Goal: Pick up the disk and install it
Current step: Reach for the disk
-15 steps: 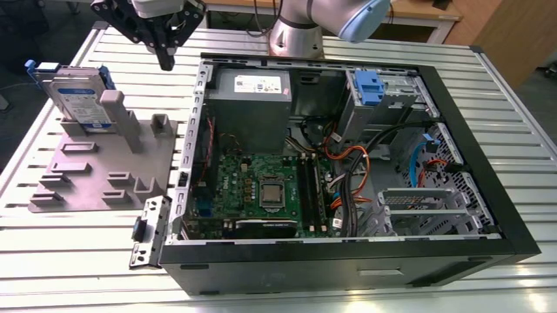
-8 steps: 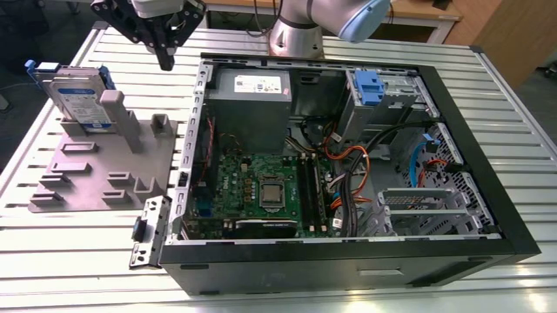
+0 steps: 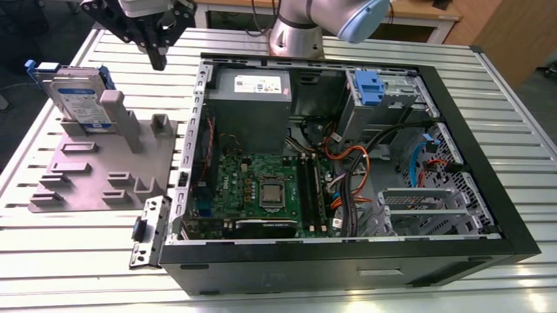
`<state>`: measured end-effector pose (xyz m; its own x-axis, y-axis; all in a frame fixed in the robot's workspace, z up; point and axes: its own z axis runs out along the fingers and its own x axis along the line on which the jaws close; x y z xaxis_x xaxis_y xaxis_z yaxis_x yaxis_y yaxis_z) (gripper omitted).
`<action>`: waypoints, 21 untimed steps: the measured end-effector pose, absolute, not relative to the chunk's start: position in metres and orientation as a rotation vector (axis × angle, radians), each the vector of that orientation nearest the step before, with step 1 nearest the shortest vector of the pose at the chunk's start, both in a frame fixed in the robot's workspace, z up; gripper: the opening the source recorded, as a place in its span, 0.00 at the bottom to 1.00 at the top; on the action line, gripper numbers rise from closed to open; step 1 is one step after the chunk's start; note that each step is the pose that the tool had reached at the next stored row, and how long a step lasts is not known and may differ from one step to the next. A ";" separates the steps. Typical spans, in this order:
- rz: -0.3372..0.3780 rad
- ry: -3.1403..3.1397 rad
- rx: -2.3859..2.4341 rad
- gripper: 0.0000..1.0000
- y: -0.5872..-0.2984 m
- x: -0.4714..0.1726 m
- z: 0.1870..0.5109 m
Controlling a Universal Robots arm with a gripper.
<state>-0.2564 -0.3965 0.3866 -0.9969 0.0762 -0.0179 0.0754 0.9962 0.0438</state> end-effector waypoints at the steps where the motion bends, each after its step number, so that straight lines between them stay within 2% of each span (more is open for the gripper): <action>1: 0.067 3.119 0.119 0.11 -0.396 -0.259 0.387; 21: 0.067 3.119 0.119 0.11 -0.396 -0.267 0.386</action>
<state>-0.2668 -0.3965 0.3864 -0.9969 0.0764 -0.0180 0.0755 0.9962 0.0439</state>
